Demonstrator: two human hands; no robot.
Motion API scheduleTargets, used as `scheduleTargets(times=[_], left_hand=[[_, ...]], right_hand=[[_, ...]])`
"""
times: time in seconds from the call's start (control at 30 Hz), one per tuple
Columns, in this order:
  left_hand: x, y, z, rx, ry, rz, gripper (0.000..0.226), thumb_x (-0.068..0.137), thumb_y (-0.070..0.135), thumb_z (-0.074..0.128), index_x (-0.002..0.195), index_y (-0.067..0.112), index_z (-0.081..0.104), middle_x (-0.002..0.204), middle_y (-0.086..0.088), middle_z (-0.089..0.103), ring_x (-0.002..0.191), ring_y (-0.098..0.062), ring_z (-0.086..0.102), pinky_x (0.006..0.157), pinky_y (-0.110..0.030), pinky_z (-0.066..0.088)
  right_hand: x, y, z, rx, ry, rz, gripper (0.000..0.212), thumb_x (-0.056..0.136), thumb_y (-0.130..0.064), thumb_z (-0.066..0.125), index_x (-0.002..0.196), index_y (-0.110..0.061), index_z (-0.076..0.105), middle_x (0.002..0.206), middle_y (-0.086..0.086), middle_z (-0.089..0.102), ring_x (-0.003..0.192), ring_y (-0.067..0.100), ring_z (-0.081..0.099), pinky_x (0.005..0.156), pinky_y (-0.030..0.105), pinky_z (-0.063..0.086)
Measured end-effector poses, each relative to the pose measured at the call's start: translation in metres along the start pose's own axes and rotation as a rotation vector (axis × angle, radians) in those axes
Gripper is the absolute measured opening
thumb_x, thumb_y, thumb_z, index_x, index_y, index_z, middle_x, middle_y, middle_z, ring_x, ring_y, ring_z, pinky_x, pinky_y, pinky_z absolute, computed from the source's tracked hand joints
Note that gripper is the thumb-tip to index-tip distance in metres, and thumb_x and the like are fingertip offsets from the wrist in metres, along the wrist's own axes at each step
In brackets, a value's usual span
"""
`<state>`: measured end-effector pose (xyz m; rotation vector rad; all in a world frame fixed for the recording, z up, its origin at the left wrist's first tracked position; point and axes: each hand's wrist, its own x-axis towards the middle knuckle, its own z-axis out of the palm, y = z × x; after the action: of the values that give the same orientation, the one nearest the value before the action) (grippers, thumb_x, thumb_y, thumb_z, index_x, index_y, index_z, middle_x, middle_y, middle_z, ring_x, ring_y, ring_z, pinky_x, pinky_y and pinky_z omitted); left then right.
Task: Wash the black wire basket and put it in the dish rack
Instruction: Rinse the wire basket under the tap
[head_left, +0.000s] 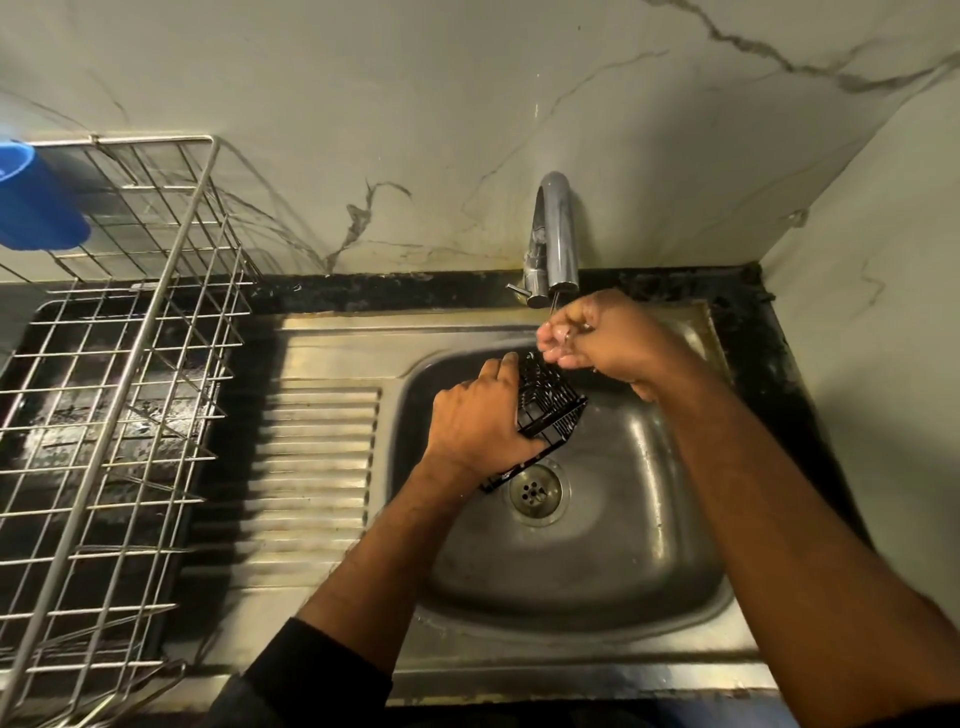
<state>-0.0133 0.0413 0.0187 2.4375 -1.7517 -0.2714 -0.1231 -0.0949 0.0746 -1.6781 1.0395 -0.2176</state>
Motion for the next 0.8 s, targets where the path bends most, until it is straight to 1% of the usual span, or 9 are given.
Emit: scheduleTargets(times=[0.1,0.17,0.27,0.37,0.47,0.57,0.7,0.77,0.8], left_hand=[[-0.002,0.001,-0.004,0.000,-0.004,0.012,0.108,0.073,0.076,0.063,0.155,0.014,0.029,0.140,-0.004,0.055,0.117,-0.028,0.064,0.092,-0.043,0.052],[-0.003,0.001,-0.007,0.010,0.009,0.012,0.108,0.073,0.077,0.062,0.154,0.015,0.030,0.138,-0.004,0.056,0.115,-0.028,0.064,0.091,-0.042,0.052],[-0.006,-0.001,-0.010,0.017,0.016,0.004,0.107,0.073,0.078,0.061,0.154,0.015,0.031,0.138,-0.004,0.056,0.114,-0.029,0.065,0.090,-0.043,0.052],[-0.009,-0.003,-0.012,0.028,0.032,-0.010,0.105,0.073,0.077,0.061,0.153,0.015,0.032,0.138,-0.005,0.056,0.114,-0.029,0.065,0.090,-0.043,0.053],[-0.011,-0.005,-0.012,0.009,0.056,-0.014,0.105,0.073,0.076,0.063,0.153,0.016,0.032,0.138,-0.005,0.057,0.114,-0.029,0.066,0.092,-0.044,0.054],[-0.012,-0.006,-0.014,-0.019,0.051,-0.014,0.106,0.072,0.075,0.065,0.154,0.017,0.031,0.138,-0.004,0.057,0.116,-0.028,0.065,0.094,-0.044,0.054],[-0.013,-0.003,-0.018,-0.044,0.051,0.001,0.105,0.071,0.072,0.066,0.153,0.018,0.031,0.138,-0.002,0.057,0.116,-0.026,0.065,0.095,-0.043,0.054],[-0.013,-0.002,-0.020,-0.055,0.045,0.006,0.104,0.072,0.070,0.067,0.154,0.018,0.031,0.140,-0.001,0.056,0.118,-0.026,0.064,0.096,-0.042,0.052],[-0.013,-0.001,-0.021,-0.061,0.047,0.005,0.103,0.072,0.068,0.068,0.154,0.019,0.030,0.141,-0.001,0.055,0.119,-0.026,0.063,0.097,-0.042,0.051]], right_hand=[[0.003,0.009,0.005,0.117,0.034,-0.001,0.017,0.100,-0.002,0.053,0.101,-0.004,0.070,0.100,0.016,0.074,0.090,0.017,0.074,0.079,0.027,0.061],[0.005,0.012,0.008,0.161,0.042,-0.019,0.016,0.100,-0.003,0.054,0.102,-0.006,0.070,0.099,0.013,0.075,0.090,0.016,0.074,0.076,0.024,0.060],[0.010,0.013,0.010,0.245,0.092,-0.057,0.015,0.099,0.000,0.055,0.103,0.001,0.069,0.096,0.015,0.074,0.087,0.018,0.074,0.077,0.026,0.061],[0.010,0.007,0.014,0.329,0.004,-0.048,0.015,0.098,-0.002,0.056,0.104,-0.002,0.070,0.098,0.014,0.075,0.089,0.017,0.074,0.077,0.023,0.060],[0.011,0.002,0.015,0.422,-0.008,-0.011,0.015,0.101,-0.009,0.055,0.101,-0.004,0.069,0.096,0.013,0.075,0.091,0.019,0.073,0.079,0.024,0.060],[0.010,0.000,0.017,0.522,-0.043,0.033,0.026,0.104,-0.015,0.050,0.109,0.003,0.067,0.099,0.016,0.075,0.093,0.022,0.074,0.081,0.028,0.060],[0.008,-0.004,0.012,0.494,-0.063,0.049,0.029,0.103,-0.017,0.050,0.110,0.006,0.066,0.098,0.018,0.075,0.091,0.023,0.074,0.081,0.029,0.061],[0.007,-0.005,0.010,0.479,-0.018,0.043,0.026,0.103,-0.016,0.052,0.107,0.004,0.067,0.097,0.018,0.075,0.093,0.026,0.074,0.084,0.033,0.060],[0.007,-0.005,0.007,0.419,0.003,0.036,0.025,0.103,-0.016,0.052,0.105,0.003,0.068,0.096,0.017,0.075,0.094,0.027,0.074,0.085,0.034,0.060]])
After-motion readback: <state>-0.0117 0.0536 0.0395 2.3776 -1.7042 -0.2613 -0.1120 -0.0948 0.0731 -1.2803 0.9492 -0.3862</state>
